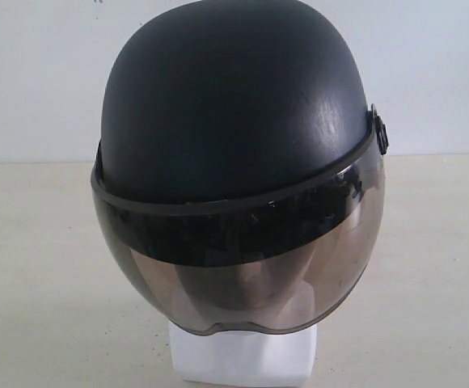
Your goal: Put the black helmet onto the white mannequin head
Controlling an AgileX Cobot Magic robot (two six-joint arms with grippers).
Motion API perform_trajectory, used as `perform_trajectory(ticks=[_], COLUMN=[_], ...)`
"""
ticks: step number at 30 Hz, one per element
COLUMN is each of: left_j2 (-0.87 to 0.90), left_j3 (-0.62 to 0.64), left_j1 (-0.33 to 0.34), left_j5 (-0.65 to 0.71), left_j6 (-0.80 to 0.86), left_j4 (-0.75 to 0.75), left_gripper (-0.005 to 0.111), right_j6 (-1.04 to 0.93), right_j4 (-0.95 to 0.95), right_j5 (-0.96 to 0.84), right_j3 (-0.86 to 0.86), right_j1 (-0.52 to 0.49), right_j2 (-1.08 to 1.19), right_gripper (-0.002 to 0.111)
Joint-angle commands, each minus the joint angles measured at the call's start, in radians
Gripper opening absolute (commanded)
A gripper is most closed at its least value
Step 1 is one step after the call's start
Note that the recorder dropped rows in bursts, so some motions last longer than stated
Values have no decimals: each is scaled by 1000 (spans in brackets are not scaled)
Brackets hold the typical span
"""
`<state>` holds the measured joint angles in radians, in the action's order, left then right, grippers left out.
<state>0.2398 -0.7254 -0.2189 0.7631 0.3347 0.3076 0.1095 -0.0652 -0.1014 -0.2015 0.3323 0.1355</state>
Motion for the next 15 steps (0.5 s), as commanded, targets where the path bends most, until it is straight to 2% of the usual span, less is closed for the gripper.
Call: perform_trajectory(ticks=[1,8,12,15], left_j2=[-5,-5,-5,-5], left_j3=[3,3,3,3], left_j1=[0,0,0,0], left_j5=[3,3,3,3], left_j6=[-14,-14,-14,-14], left_j4=[-1,-1,-1,-1], left_gripper=[4,4,4,4], right_j6=[3,12,-15,-134], right_j4=[15,33,42,87], right_j5=[6,34,-74,-143], right_j3=[80,201,201,201], right_j1=[-136,-161,-161,-163], right_j2=[-4,-18,-100,-136], right_gripper=[0,0,0,0])
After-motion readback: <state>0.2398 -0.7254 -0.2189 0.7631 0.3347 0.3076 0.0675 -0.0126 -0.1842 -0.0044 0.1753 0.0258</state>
